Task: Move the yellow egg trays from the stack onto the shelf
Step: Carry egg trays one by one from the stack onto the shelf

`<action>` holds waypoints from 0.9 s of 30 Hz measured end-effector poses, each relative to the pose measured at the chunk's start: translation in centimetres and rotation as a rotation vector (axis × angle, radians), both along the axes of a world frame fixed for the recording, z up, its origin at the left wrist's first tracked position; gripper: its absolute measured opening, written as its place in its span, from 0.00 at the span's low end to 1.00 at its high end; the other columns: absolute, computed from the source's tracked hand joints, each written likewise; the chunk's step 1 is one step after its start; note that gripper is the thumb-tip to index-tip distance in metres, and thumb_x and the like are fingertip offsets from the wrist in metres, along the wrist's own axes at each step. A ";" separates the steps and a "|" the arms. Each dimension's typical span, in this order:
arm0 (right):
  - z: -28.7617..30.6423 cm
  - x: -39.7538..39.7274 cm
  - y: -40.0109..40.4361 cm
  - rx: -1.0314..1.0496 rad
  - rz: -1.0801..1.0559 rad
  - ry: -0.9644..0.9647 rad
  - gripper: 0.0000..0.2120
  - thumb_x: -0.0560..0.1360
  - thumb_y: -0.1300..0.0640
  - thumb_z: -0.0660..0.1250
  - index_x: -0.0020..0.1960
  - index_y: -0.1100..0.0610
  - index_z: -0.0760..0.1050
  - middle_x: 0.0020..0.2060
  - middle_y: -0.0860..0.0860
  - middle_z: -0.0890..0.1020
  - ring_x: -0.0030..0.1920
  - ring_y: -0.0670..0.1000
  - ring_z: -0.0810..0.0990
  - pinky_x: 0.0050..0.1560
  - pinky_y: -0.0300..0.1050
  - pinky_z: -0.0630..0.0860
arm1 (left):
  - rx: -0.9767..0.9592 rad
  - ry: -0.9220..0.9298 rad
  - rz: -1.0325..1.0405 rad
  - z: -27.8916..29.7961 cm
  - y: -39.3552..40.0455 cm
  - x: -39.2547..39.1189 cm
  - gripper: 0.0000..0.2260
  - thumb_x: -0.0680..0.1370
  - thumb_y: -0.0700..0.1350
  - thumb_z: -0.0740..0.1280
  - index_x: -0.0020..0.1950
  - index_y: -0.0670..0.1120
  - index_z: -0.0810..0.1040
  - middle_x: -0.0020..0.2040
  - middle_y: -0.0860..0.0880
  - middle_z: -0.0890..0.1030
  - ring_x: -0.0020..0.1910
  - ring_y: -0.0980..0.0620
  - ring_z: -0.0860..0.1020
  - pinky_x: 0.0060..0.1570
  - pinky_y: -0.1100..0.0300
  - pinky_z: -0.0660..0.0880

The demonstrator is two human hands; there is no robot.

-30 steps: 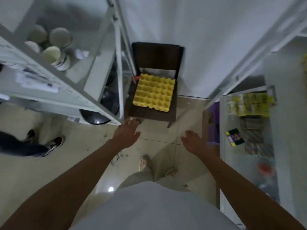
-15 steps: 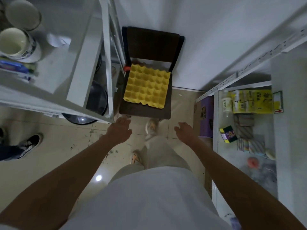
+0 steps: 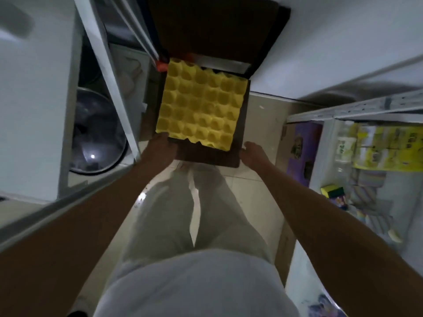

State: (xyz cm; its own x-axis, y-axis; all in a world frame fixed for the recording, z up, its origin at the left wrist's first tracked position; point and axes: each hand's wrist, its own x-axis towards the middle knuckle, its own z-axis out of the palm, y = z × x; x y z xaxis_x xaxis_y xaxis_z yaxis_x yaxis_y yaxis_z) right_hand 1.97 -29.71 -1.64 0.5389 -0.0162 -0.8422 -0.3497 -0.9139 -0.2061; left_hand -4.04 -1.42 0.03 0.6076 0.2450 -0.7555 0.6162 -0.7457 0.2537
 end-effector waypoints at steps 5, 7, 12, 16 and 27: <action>-7.5 6.4 3.4 -0.024 -0.439 -0.162 0.20 0.81 0.56 0.59 0.68 0.66 0.72 0.66 0.65 0.76 0.65 0.65 0.76 0.60 0.52 0.74 | 0.090 -0.057 0.011 -5.3 1.3 6.9 0.28 0.83 0.45 0.62 0.81 0.38 0.62 0.81 0.37 0.64 0.78 0.35 0.66 0.76 0.41 0.66; -9.8 8.1 4.8 0.006 -0.581 -0.172 0.21 0.79 0.57 0.58 0.69 0.64 0.74 0.65 0.63 0.77 0.63 0.64 0.78 0.59 0.52 0.76 | 0.145 -0.061 0.059 -7.5 2.4 9.3 0.29 0.82 0.47 0.62 0.82 0.39 0.61 0.79 0.36 0.67 0.76 0.34 0.69 0.74 0.41 0.68; -12.5 8.2 6.8 -0.018 -0.633 -0.221 0.20 0.79 0.54 0.59 0.65 0.63 0.77 0.61 0.60 0.80 0.58 0.61 0.81 0.54 0.50 0.76 | 0.167 -0.045 0.224 -11.6 4.5 12.3 0.25 0.82 0.47 0.61 0.78 0.41 0.68 0.74 0.37 0.74 0.71 0.35 0.75 0.66 0.45 0.72; -12.8 7.4 6.7 -0.076 -0.615 -0.309 0.19 0.79 0.58 0.58 0.66 0.62 0.77 0.62 0.59 0.79 0.58 0.61 0.80 0.56 0.49 0.76 | 0.121 -0.051 0.320 -13.2 5.1 12.7 0.16 0.81 0.44 0.60 0.63 0.44 0.82 0.61 0.39 0.83 0.61 0.37 0.81 0.50 0.52 0.72; -13.0 7.6 4.9 -0.051 -0.675 -0.327 0.15 0.74 0.57 0.61 0.58 0.60 0.74 0.53 0.57 0.81 0.53 0.59 0.80 0.51 0.51 0.76 | 0.030 0.019 0.582 -13.4 6.6 12.4 0.19 0.85 0.45 0.60 0.72 0.40 0.79 0.71 0.39 0.79 0.72 0.38 0.77 0.72 0.44 0.75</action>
